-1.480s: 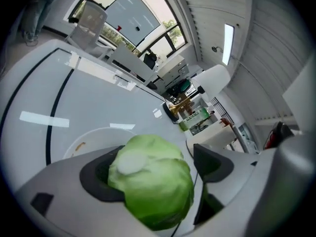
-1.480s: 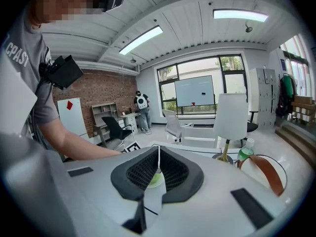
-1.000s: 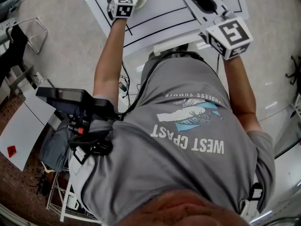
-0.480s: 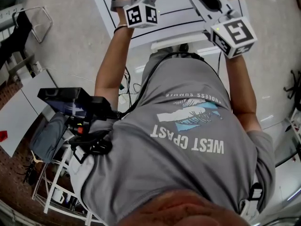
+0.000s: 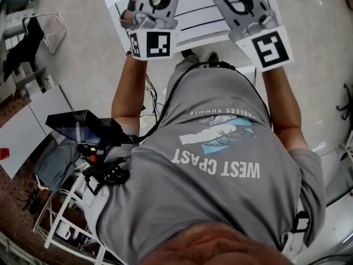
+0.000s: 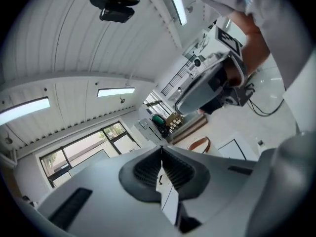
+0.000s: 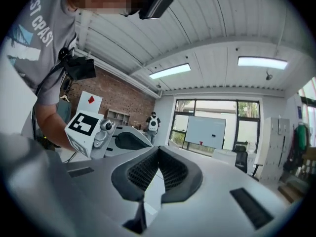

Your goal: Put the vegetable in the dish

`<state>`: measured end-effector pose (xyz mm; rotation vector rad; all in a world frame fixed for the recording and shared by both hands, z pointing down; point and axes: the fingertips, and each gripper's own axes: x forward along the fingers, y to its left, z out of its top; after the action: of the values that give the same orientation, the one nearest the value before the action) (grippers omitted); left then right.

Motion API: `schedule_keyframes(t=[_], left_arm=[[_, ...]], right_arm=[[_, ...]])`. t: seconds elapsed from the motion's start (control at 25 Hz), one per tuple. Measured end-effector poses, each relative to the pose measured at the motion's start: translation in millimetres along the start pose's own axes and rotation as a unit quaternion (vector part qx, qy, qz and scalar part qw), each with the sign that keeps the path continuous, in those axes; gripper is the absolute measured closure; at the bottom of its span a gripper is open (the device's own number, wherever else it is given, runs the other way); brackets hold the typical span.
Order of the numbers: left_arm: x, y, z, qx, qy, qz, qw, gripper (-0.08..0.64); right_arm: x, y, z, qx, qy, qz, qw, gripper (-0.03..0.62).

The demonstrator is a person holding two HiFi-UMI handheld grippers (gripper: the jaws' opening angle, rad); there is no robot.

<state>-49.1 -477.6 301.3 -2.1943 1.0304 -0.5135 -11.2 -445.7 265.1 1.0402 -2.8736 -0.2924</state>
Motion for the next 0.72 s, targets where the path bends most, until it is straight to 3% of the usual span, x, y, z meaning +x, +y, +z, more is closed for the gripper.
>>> schedule_keyframes(t=[0.2, 0.44, 0.72], left_arm=[[-25, -6, 52, -0.036, -0.016, 0.008, 0.9992, 0.549], [-72, -15, 70, -0.075, 0.006, 0.041, 0.9964, 0.549], [-113, -21, 87, -0.118, -0.013, 0.077, 0.9899, 0.549]], right_arm=[[-43, 3, 4, -0.109, 0.038, -0.002, 0.993, 0.586], [-65, 31, 16, -0.210, 0.027, -0.024, 0.977, 0.586], [-78, 71, 21, -0.233, 0.021, -0.001, 0.972, 0.586]])
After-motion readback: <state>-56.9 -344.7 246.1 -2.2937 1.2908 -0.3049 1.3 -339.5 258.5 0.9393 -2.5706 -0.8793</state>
